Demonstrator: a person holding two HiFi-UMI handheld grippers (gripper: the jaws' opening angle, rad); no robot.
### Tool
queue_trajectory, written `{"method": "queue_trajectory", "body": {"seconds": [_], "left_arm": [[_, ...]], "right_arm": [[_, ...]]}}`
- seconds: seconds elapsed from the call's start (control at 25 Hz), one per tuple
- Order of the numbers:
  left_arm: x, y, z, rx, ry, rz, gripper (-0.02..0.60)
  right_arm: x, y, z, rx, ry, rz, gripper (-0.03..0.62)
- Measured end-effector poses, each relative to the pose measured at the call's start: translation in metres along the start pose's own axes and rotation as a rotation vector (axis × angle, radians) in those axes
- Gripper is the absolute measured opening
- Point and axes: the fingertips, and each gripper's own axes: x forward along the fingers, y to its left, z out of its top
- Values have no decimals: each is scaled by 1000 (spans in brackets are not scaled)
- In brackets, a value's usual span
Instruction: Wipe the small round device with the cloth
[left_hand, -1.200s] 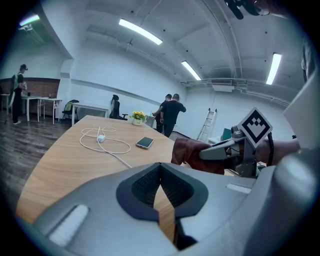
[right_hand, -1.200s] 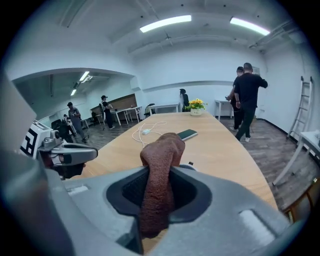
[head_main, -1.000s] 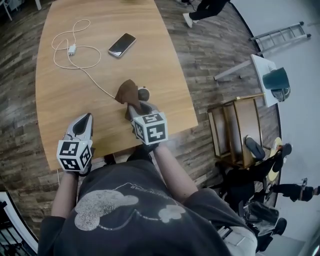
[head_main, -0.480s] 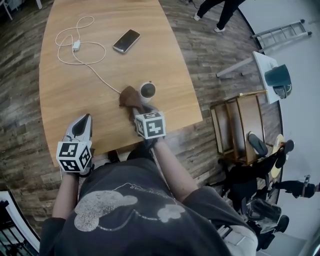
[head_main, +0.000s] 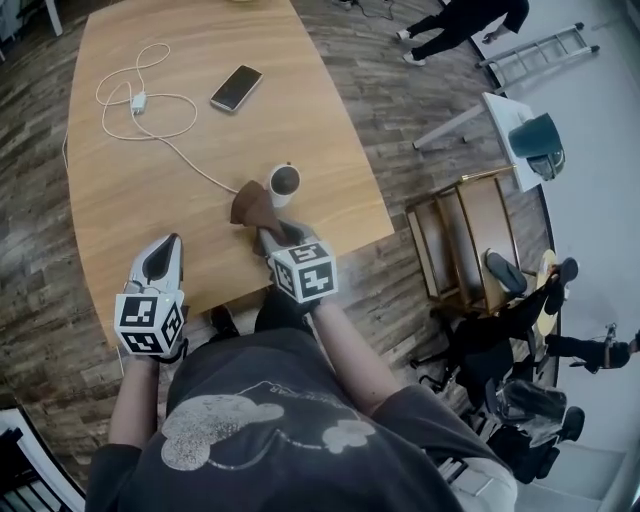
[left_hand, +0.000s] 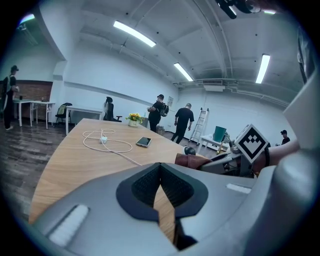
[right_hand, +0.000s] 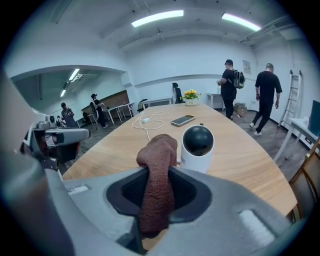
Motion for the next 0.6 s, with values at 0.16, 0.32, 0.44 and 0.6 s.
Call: {"method": "queue_trajectory", "body": {"seconds": [0.16, 0.32, 0.44, 0.6], "left_arm": [[2, -12, -2, 17, 5, -48, 19], [-4, -21, -2, 14, -15, -45, 18], [-9, -30, 1, 18, -31, -47, 18], [-18, -53, 2, 36, -53, -62, 18]], "right_arm": [[-22, 4, 4, 2, -68, -21, 81], [-39, 10, 2, -4, -108, 0, 81], [-52, 8, 3, -3, -146, -1, 81], [-72, 10, -8, -1, -185, 11, 80]]}}
